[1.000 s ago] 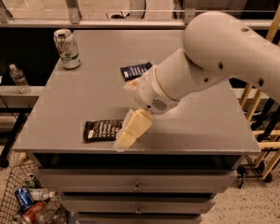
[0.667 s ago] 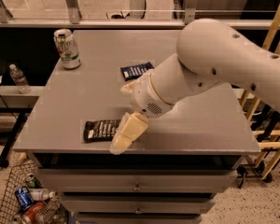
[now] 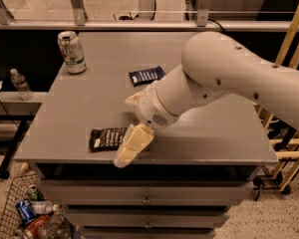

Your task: Move rxbar chocolate near rxbar blueberry

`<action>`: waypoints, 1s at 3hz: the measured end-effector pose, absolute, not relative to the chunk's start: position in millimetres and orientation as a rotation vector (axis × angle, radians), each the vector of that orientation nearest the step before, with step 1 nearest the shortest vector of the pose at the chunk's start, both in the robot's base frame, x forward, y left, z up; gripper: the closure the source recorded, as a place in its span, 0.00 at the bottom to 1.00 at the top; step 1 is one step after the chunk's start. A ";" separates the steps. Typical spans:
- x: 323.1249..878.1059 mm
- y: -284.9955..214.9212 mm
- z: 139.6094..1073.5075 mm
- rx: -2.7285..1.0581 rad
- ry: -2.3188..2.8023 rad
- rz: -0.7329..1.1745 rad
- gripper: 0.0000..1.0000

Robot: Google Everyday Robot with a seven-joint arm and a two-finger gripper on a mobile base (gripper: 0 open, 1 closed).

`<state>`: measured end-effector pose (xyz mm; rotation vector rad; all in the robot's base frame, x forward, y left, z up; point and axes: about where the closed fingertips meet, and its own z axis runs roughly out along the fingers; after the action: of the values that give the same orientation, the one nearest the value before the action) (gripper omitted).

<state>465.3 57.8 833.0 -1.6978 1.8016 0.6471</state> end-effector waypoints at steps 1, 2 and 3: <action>465.4 54.5 828.7 -1.686 1.801 0.663 0.19; 466.4 51.5 827.6 -1.675 1.798 0.673 0.42; 465.7 50.1 823.8 -1.672 1.804 0.674 0.65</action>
Offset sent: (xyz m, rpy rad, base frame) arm 0.0050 -0.0130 -0.0091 0.0428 0.0188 -0.0164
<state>465.7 50.1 823.8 -1.6722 1.8040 0.6744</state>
